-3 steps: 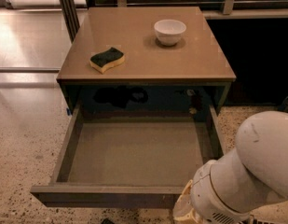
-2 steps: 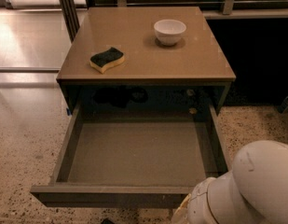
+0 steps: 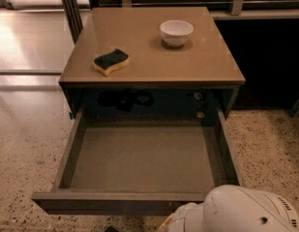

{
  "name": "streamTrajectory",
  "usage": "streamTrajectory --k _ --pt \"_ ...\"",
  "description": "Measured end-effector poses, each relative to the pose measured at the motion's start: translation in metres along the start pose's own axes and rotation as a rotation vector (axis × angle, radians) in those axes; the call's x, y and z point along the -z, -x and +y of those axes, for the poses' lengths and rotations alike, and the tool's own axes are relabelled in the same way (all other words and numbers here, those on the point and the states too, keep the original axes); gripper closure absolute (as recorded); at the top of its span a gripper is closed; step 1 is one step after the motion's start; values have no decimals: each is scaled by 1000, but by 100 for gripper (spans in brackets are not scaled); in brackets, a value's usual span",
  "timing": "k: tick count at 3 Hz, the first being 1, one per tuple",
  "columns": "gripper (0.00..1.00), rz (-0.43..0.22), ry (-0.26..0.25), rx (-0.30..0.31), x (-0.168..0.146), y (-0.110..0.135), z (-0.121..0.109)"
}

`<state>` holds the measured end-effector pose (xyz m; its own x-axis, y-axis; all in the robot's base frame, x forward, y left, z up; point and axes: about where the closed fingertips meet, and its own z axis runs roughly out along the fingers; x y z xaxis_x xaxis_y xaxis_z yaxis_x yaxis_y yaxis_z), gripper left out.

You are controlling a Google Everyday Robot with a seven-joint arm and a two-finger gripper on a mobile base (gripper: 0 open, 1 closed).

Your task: Close top drawer

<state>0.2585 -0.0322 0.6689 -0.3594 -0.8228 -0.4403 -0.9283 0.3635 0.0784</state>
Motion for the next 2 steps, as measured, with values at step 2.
streamTrajectory --k 2 --pt "100 -71 -129 -93 8 -4 -27"
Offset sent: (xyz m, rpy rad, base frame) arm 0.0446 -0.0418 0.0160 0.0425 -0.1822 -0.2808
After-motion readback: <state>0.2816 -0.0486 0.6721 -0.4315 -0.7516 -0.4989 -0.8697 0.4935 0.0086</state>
